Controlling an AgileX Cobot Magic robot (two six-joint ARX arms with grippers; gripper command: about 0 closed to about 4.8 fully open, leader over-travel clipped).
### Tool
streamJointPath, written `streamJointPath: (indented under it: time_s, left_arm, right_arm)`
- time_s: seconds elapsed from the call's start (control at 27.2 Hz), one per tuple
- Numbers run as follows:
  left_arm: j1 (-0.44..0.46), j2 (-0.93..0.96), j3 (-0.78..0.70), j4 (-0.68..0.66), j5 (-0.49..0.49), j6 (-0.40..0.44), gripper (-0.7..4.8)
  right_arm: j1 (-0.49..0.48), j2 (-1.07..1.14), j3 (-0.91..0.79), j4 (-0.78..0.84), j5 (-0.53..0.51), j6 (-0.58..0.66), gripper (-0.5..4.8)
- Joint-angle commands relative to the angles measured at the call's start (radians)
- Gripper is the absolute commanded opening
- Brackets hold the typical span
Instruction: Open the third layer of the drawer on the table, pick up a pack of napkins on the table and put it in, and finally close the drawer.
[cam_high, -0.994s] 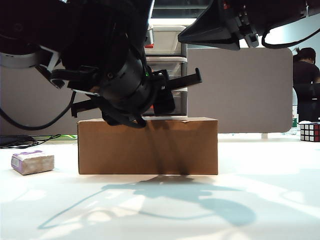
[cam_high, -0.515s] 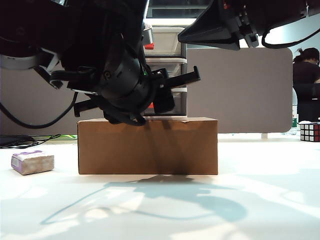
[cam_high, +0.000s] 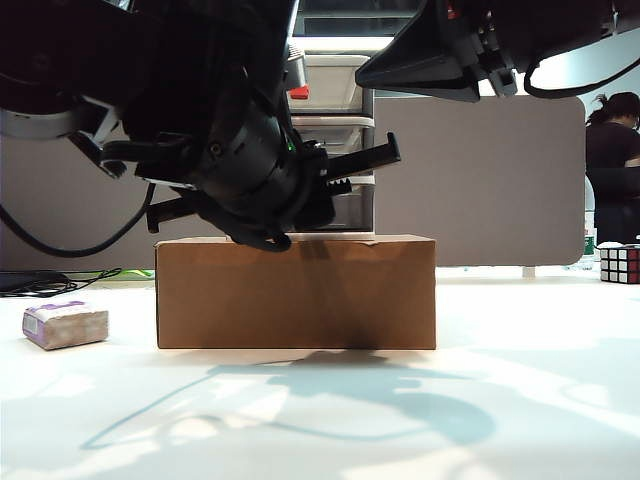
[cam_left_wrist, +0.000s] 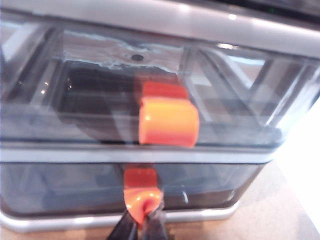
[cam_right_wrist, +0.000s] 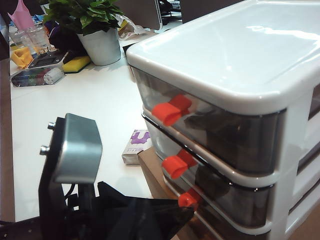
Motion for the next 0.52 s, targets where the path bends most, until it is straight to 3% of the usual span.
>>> streamJointPath:
  time_s: [0.04,0.52]
  left_arm:
    - [-0.005,-0.002,0.002,0.011,-0.017,0.005,-0.05]
    - [-0.135,-0.005,0.0,-0.04,-0.149,-0.01,-0.05]
  right_arm:
    - [0.0,-0.002,0.004,0.01,-0.002,0.003,-0.06]
    - [0.0,0.042,0.005,0.094,0.009,0.0,-0.06]
